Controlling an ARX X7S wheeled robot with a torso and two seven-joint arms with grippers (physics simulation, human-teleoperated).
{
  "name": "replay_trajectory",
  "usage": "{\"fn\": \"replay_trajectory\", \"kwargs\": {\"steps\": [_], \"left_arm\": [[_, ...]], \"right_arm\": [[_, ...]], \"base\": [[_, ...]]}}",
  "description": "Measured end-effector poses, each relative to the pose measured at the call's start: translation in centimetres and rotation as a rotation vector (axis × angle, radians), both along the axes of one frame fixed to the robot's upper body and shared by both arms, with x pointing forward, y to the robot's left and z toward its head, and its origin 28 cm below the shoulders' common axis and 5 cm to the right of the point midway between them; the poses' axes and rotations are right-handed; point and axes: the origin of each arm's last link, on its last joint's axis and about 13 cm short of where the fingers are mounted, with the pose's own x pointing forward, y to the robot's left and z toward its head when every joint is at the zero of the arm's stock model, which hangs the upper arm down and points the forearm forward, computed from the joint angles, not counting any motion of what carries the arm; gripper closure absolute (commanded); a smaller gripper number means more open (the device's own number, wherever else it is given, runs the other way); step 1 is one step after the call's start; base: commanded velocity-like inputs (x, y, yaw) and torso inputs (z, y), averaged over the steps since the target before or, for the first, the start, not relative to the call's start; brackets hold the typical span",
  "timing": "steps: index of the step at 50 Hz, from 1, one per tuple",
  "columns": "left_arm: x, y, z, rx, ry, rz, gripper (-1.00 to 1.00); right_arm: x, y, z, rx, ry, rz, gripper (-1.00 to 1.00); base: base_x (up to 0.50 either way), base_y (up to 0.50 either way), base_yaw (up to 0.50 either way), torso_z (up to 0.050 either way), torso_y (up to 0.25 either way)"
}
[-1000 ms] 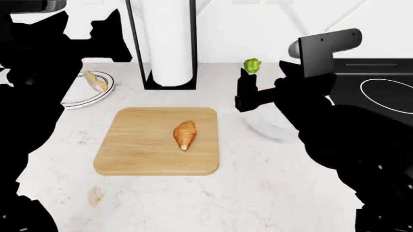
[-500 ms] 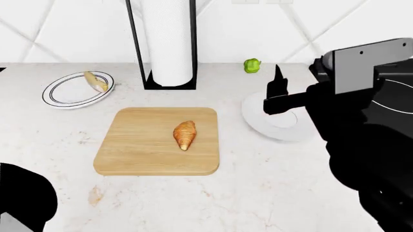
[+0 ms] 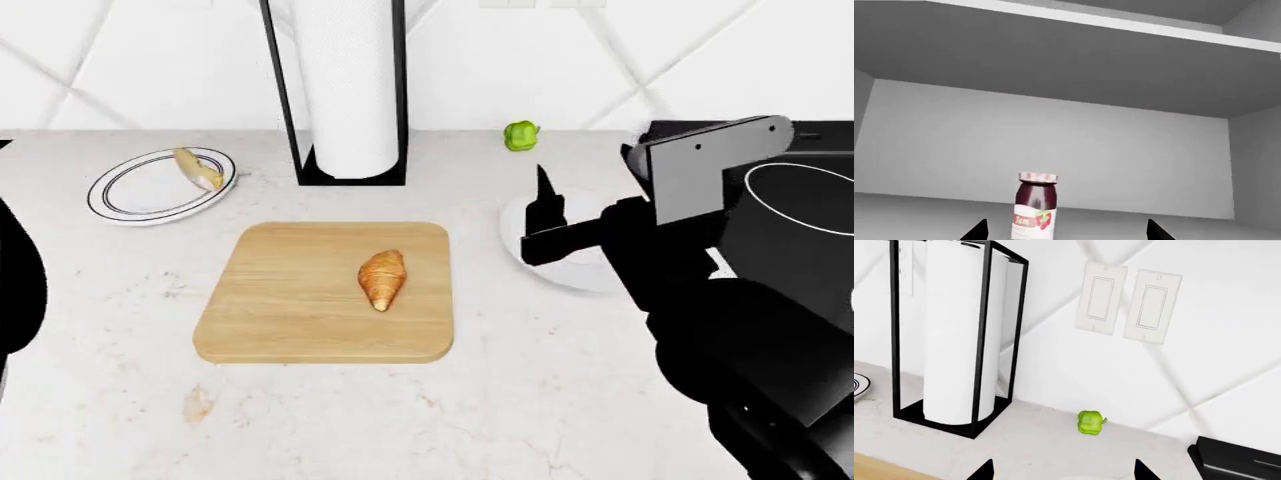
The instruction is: From the different types of pastries on the counter, select a croissant and place it on the cutting board. Then retrieve a jar of jam from the cabinet and place it alongside the croissant on the cutting board.
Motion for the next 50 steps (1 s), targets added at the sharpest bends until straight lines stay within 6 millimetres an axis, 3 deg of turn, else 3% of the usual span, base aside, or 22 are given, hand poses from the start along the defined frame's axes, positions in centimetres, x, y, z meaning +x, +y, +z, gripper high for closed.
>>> {"fn": "replay_trajectory", "kwargs": {"steps": [9, 21, 34, 50], "left_arm": [[4.6, -1.2, 2.3, -0.014, 0.086, 0.074, -1.0], [8.6, -2.2, 2.5, 0.043, 0.173, 0.173, -1.0], [10.4, -2.3, 1.7, 0.101, 0.224, 0.228, -1.0], [10.3, -1.8, 2.7, 0.13, 0.216, 0.272, -1.0]], "right_arm": [[0.5, 0.1, -0.8, -0.011, 0.018, 0.024, -1.0], [0.9, 0.0, -1.5, -0.02, 0.035, 0.04, -1.0], [0.9, 0.1, -2.1, -0.03, 0.044, 0.047, -1.0], [1.0, 0.3, -2.4, -0.047, 0.051, 0.051, -1.0]], "base": [[0.0, 0.0, 0.0, 0.0, 0.0], [0.0, 0.0, 0.0, 0.0, 0.0], [0.0, 0.0, 0.0, 0.0, 0.0], [0.0, 0.0, 0.0, 0.0, 0.0]]}}
